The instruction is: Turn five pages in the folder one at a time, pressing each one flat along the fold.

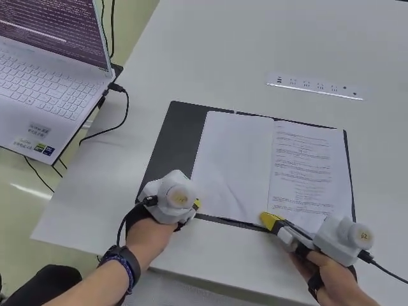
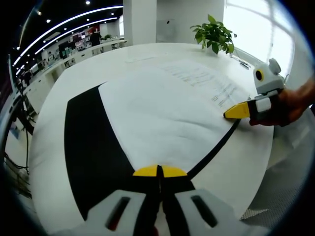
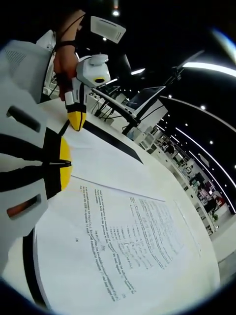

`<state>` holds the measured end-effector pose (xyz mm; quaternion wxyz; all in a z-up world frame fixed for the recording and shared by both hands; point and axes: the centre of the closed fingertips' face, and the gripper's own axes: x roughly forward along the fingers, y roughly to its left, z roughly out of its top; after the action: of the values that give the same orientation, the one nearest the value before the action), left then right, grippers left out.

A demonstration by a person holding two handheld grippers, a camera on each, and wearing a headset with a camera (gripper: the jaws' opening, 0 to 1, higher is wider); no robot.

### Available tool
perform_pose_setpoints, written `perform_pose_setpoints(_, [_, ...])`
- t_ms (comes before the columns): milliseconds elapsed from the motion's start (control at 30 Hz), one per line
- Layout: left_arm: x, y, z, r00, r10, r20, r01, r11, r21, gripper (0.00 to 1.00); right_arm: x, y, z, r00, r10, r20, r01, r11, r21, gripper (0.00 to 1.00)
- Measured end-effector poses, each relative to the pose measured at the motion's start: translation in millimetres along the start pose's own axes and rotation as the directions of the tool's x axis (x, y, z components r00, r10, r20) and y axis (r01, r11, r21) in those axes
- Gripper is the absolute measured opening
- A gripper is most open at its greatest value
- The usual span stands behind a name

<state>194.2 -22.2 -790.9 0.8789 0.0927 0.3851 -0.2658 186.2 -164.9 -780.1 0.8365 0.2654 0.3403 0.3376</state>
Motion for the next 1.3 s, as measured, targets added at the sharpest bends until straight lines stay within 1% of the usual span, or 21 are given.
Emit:
perform_pose_setpoints(200, [0.0,0.1,-0.1,1.0000,-0.004,0.001,0.004,1.000,0.004,0.00,-4.6,2.7,-5.8,1.0000,-0.002,-0.004,0.002,1.000,0.004,0.00])
perform_pose_setpoints(700, [-0.9,1.4,-0.1,0.9999,-0.011,-0.006,0.011,1.000,0.022,0.00,-3.5,2.8,-5.9,0.9996,-0.025,-0.013,0.025,1.000,0.011,0.00])
perform_pose_setpoints(800, [-0.6,0.0,-0.2,1.0000,-0.002,-0.009,0.003,0.999,0.052,0.00,-3.1,3.4,-6.2,0.9992,-0.033,-0.022,0.033,0.999,0.016,0.00])
perform_pose_setpoints(900, [-0.4,-0.1,-0.2,0.9999,0.003,-0.013,-0.002,0.999,0.055,0.00,-3.4,2.1,-6.4,0.9986,-0.043,-0.030,0.044,0.999,0.023,0.00])
perform_pose_setpoints(1033, [-0.1,0.4,0.0,0.9997,-0.002,-0.024,0.003,0.999,0.032,0.00,-4.0,2.5,-6.4,0.9977,-0.055,-0.040,0.056,0.998,0.026,0.00])
perform_pose_setpoints(1133, [-0.3,-0.4,0.3,0.9990,-0.006,-0.043,0.007,0.999,0.034,0.00,-4.6,2.7,-5.8,0.9971,-0.062,-0.043,0.064,0.998,0.030,0.00])
perform_pose_setpoints(1200, [-0.4,-0.8,0.1,0.9983,-0.010,-0.057,0.012,0.999,0.039,0.00,-5.3,4.2,-4.3,0.9970,-0.067,-0.040,0.069,0.996,0.055,0.00])
perform_pose_setpoints(1267, [-0.6,-1.8,0.2,0.9972,-0.026,-0.070,0.028,0.999,0.024,0.00,-4.4,5.0,-1.5,0.9973,-0.065,-0.035,0.067,0.995,0.068,0.00])
perform_pose_setpoints(1300, [-0.8,-3.1,0.2,0.9965,-0.036,-0.076,0.038,0.999,0.016,0.02,-4.6,8.2,2.0,0.9975,-0.064,-0.030,0.065,0.996,0.064,0.02])
